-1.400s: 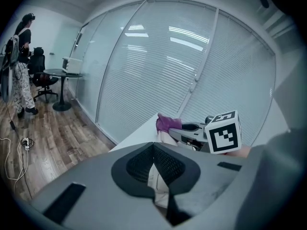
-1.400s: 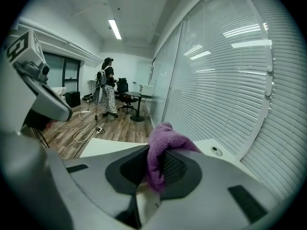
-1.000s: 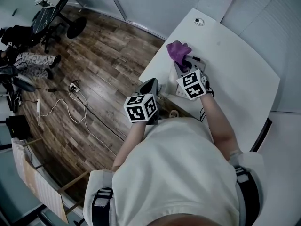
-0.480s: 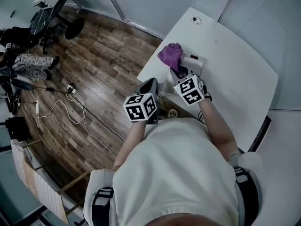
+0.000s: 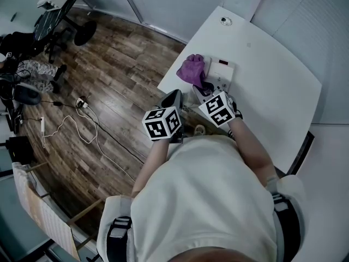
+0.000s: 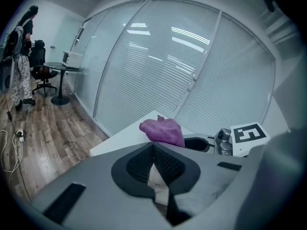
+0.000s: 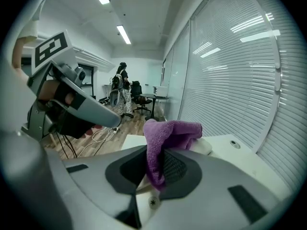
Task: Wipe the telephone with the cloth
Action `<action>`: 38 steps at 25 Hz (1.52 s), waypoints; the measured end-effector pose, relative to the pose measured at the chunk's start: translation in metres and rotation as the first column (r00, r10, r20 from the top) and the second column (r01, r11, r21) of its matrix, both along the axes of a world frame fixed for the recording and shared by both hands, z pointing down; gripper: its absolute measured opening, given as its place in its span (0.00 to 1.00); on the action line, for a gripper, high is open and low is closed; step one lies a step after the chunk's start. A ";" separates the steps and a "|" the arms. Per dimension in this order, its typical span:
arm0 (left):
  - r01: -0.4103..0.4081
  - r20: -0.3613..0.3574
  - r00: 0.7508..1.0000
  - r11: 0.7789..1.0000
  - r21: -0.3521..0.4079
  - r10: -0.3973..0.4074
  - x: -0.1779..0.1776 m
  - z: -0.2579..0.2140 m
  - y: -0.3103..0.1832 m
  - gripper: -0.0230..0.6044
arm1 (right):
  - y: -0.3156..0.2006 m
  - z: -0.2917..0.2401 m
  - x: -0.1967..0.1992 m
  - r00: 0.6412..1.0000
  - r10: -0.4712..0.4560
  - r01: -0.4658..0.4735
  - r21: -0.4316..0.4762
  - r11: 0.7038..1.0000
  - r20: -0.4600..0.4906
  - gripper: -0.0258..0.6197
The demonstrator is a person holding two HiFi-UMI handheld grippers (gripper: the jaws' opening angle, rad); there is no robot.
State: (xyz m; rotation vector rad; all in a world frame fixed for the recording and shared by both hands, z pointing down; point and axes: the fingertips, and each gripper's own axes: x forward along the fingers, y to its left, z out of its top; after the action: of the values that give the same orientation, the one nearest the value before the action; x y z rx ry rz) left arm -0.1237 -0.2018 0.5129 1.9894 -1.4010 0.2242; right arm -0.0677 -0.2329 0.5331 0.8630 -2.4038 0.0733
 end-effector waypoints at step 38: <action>-0.001 0.017 1.000 1.000 -0.005 0.001 0.019 0.000 0.009 0.07 | 0.088 0.048 -0.012 0.965 -0.250 0.261 -0.287 0.922 0.077 0.15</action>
State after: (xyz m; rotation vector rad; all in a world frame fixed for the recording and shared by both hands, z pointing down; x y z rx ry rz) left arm -0.1045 -0.1926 0.5125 1.9880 -1.4089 0.2453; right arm -0.0797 -0.1451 0.5813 0.4104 -2.4377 0.3414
